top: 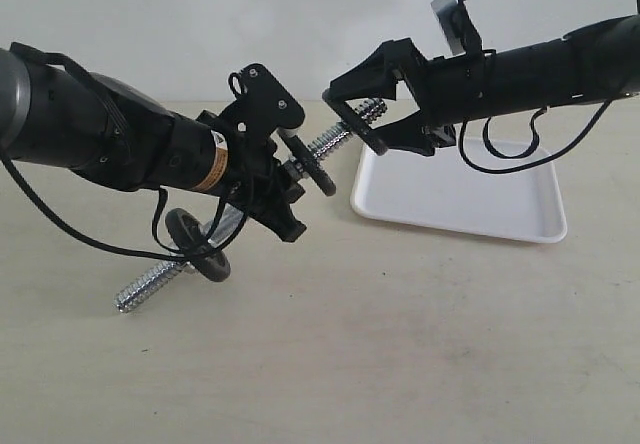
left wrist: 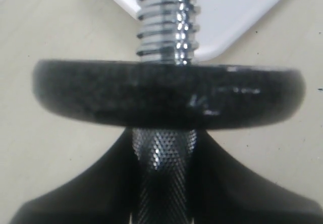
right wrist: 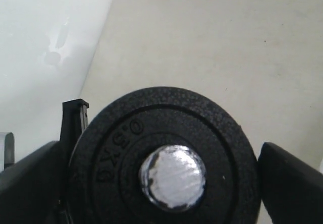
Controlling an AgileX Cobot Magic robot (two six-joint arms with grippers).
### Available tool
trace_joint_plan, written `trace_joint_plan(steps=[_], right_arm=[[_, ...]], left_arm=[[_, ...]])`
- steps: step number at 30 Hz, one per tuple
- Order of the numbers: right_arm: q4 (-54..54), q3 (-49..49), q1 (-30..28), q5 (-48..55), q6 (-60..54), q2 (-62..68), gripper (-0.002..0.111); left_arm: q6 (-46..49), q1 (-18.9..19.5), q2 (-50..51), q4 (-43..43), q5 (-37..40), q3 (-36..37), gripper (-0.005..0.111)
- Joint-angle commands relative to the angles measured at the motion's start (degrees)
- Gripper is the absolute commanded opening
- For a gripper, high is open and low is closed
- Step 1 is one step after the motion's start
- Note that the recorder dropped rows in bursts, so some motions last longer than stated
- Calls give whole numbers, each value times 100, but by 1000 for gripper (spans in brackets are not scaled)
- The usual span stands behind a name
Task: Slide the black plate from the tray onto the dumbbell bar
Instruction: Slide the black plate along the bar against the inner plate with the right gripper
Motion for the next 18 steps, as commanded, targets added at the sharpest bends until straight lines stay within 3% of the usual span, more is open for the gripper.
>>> trace_joint_plan(steps=[1, 18], right_arm=[[603, -86, 109, 932, 88, -257, 89], [640, -86, 595, 932, -32, -257, 89]], left_arm=[[49, -45, -223, -57, -30, -183, 4], [49, -45, -223, -57, -16, -183, 4]])
